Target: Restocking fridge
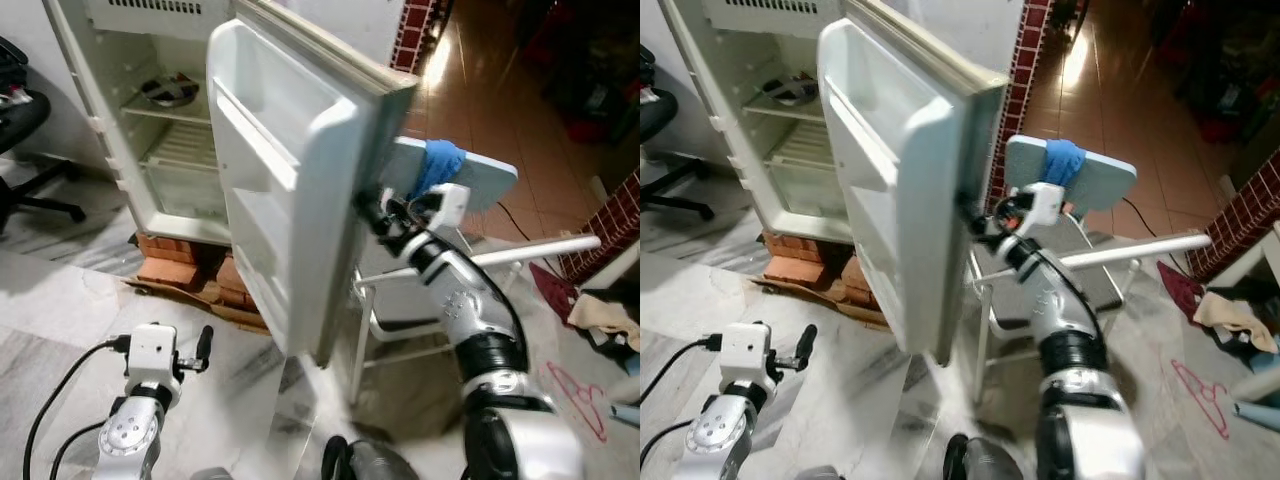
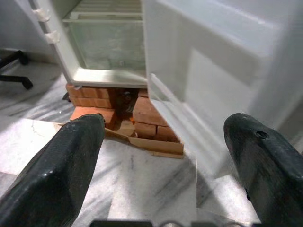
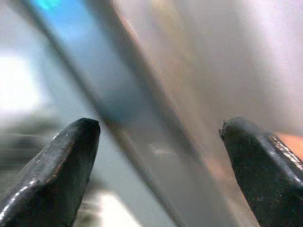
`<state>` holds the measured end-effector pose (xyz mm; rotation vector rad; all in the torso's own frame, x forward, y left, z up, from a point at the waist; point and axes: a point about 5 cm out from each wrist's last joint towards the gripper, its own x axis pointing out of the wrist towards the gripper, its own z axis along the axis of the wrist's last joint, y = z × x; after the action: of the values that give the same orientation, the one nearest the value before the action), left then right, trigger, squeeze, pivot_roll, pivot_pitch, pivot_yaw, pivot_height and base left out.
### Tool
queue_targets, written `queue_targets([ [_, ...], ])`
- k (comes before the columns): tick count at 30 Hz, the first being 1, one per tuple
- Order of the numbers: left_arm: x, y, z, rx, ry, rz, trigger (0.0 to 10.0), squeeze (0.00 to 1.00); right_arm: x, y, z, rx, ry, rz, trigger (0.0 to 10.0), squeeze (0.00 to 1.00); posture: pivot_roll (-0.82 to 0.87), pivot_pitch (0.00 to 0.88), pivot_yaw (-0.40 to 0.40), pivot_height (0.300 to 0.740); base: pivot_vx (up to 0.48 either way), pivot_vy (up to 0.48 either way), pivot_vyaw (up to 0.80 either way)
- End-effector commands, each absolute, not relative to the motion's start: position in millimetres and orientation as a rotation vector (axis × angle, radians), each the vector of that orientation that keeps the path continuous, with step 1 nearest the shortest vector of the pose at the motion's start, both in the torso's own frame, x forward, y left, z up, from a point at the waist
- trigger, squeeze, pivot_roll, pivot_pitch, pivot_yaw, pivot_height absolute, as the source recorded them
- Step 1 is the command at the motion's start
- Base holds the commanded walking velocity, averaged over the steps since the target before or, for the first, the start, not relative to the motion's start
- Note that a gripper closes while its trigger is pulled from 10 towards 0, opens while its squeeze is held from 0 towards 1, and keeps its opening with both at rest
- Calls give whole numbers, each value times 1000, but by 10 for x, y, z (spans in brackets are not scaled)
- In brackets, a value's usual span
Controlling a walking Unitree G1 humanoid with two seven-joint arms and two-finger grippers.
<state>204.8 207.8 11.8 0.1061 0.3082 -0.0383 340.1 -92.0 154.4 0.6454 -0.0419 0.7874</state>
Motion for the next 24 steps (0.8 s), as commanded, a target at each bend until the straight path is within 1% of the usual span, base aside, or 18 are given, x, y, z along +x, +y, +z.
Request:
queue_targets([
  [1, 2075, 2085, 157, 118, 291, -46, 10000, 0, 3318, -827, 1853, 677, -138, 950, 10000, 0, 192, 2, -60, 740, 0, 0, 0],
  [2, 2080, 2090, 160, 119, 290, -49, 10000, 0, 3156, -733, 1954, 736, -145, 1074, 10000, 0, 191, 1, -59, 740, 0, 0, 0],
  [3, 2080, 2094, 160, 120, 291, -50, 10000, 0, 3075, -701, 1996, 760, -145, 1132, 10000, 0, 191, 1, -59, 740, 0, 0, 0],
  [5, 2073, 2102, 157, 122, 293, -49, 10000, 0, 2982, -687, 1985, 764, -134, 1173, 10000, 0, 189, 3, -58, 740, 0, 0, 0],
  [6, 2064, 2112, 146, 123, 297, -48, 10000, 0, 2943, -696, 1902, 753, -100, 1166, 10000, 0, 184, 3, -59, 740, 0, 0, 0],
  [9, 2063, 2111, 136, 121, 300, -46, 10000, 0, 2995, -762, 1618, 692, -6, 1046, 10000, 0, 183, 4, -59, 740, 0, 0, 0],
  [13, 2092, 2109, 135, 120, 307, -31, 10000, 0, 2987, -903, 1299, 586, 101, 901, 10000, 0, 182, 5, -59, 740, 0, 0, 0],
  [14, 2116, 2117, 145, 111, 306, -21, 10000, 0, 2993, -970, 1187, 552, 141, 828, 10000, 0, 177, 8, -59, 740, 0, 0, 0],
  [15, 2151, 2131, 176, 112, 299, -13, 10000, 0, 2997, -1088, 1062, 470, 162, 707, 10000, 0, 175, 10, -60, 740, 0, 0, 0],
  [16, 2151, 2131, 176, 112, 299, -13, 10000, 0, 2997, -1088, 1062, 470, 162, 707, 10000, 0, 175, 10, -60, 740, 0, 0, 0],
  [18, 2202, 2159, 257, 124, 275, -3, 10000, 0, 2946, -1258, 940, 380, 178, 543, 10000, 0, 162, 16, -58, 740, 0, 0, 0],
  [19, 2214, 2163, 282, 130, 267, -2, 10000, 0, 2932, -1294, 919, 359, 179, 509, 10000, 0, 161, 18, -57, 740, 0, 0, 0],
  [20, 2227, 2155, 312, 130, 256, -6, 10000, 0, 2914, -1342, 889, 333, 180, 463, 10000, 0, 160, 18, -56, 740, 0, 334, 0],
  [22, 2234, 2141, 325, 126, 251, -13, 10000, 0, 2906, -1376, 874, 321, 174, 429, 10000, 0, 159, 17, -55, 740, 0, 386, 0],
  [24, 2262, 2076, 379, 132, 228, -48, 10000, 0, 2878, -1476, 832, 276, 162, 325, 10000, 0, 146, 15, -50, 740, 0, 469, 0],
])
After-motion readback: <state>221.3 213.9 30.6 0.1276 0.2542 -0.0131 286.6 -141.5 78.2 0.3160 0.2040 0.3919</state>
